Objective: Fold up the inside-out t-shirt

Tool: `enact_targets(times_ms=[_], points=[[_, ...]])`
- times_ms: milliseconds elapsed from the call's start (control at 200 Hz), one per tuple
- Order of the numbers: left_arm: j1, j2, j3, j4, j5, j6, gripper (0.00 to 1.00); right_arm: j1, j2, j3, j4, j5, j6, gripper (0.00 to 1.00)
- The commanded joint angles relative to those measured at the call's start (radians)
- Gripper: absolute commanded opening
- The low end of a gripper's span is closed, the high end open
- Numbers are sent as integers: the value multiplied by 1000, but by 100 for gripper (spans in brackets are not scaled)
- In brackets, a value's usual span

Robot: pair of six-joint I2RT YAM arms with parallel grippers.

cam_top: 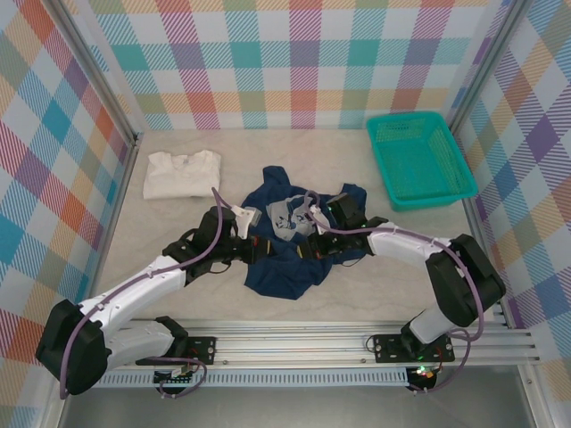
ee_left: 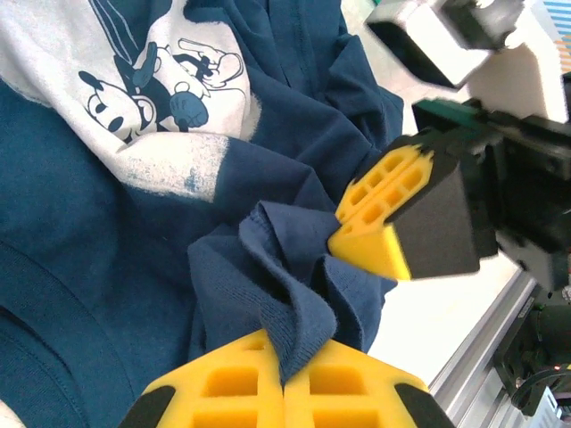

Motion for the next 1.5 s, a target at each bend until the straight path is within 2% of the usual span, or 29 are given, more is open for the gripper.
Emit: enact_targets(times_ms=[0,250,335,405,505,645,855,995,1085,1155,1285,1380,1495], points=[[-8,-14,6,-6,-3,12,0,-39,-126,-18,22,-22,-15,0],[-10,75,69,53,-12,-48,0,-71,-422,-80,-172,265,-128,0],[-11,134,100,80,17,-72,0,-71,-501,-114,-185,347,-139,0],[-15,198,136,92,40,-88,1,-71,-532,-149,-168,368,-136,0],[-20,290,196,91,56,-98,6,-71,-512,-170,-156,397,-110,0],[-17,396,272,82,6,-104,13,-86,-426,-160,-175,482,-26,0],[30,507,350,116,41,-70,34,-157,-296,-118,-176,465,41,0],[41,527,336,152,113,42,47,-198,-256,-105,-180,456,46,0],[41,548,337,163,219,128,50,-222,-248,-106,-176,446,53,0],[38,547,333,132,253,221,53,-236,-241,-104,-173,433,53,0],[13,504,317,20,191,404,54,-243,-227,-95,-167,415,44,0],[-14,457,275,32,122,495,56,-246,-215,-86,-165,398,37,0],[-73,455,269,35,11,605,62,-246,-202,-73,-162,378,31,0]])
